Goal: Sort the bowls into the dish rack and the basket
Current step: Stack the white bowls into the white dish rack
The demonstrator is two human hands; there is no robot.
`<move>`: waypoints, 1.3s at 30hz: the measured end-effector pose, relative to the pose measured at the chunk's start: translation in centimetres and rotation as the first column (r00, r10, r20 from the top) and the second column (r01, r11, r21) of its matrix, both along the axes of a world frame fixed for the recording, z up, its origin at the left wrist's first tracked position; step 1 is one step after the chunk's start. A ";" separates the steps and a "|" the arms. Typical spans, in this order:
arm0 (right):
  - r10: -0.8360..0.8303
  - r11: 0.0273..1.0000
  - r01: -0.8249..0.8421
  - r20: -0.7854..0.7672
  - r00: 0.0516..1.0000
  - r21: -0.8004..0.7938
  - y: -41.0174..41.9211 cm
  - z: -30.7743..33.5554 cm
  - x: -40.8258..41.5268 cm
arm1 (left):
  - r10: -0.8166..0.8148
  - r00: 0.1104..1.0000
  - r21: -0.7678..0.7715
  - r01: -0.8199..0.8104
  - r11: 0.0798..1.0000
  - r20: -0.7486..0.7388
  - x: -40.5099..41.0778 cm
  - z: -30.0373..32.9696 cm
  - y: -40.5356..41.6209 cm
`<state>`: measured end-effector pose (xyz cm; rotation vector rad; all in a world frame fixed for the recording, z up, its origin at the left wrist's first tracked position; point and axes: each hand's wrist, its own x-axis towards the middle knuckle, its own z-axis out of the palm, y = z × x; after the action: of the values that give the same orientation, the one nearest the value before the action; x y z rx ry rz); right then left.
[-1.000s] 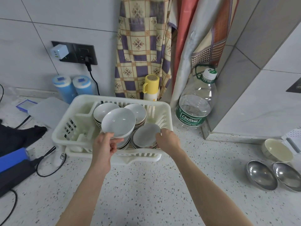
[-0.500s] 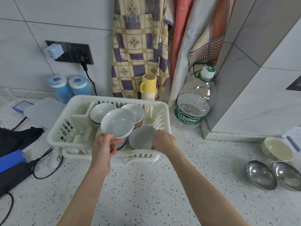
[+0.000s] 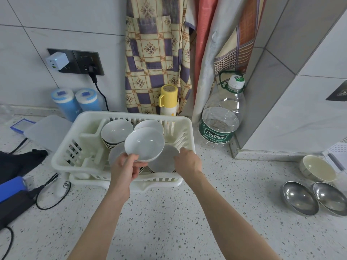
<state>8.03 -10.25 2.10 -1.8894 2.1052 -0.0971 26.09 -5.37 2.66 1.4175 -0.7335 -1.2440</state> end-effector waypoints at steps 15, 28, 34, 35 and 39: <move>-0.187 0.974 0.211 0.820 0.541 0.083 1.4 1.2 -2.6 | -0.123 0.968 0.080 0.108 0.991 0.217 -1.7 -0.1 -0.5; -0.158 0.984 0.170 0.734 0.661 0.058 1.3 0.5 -2.9 | -0.292 0.881 0.100 0.275 0.956 0.373 -2.3 -0.8 -1.4; -0.164 0.980 0.195 0.663 0.730 0.028 1.1 0.2 -2.7 | -0.194 0.853 0.018 0.212 0.977 0.485 -2.1 -1.8 -1.6; -0.162 0.980 0.196 0.650 0.742 0.021 1.1 0.1 -2.6 | -0.185 0.852 0.012 0.205 0.979 0.490 -2.1 -2.0 -1.6; -0.159 0.984 0.177 0.589 0.793 0.027 0.9 0.1 -2.4 | -0.199 0.819 0.050 0.205 0.977 0.539 -1.8 -2.7 -1.7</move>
<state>5.61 -9.34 2.22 -1.4187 1.8181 -0.6715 24.27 -7.12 0.01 1.7423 -1.3055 -0.9872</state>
